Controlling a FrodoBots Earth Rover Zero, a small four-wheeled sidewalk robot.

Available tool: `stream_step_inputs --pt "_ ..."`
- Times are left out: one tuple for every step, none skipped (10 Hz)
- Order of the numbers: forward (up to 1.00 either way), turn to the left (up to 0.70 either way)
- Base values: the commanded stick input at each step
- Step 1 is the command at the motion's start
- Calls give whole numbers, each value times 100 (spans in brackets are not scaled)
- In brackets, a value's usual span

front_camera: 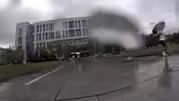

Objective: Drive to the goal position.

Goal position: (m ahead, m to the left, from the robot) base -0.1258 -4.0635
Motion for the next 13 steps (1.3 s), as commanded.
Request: stream_step_inputs --pt "70 0" --pt "70 0" --pt "70 0" --pt "70 10" --pt "70 35" --pt "70 35" --pt "70 34" --pt "70 28" --pt "70 2" --pt "70 0" --pt "70 0" --pt "70 0" --pt "70 0"
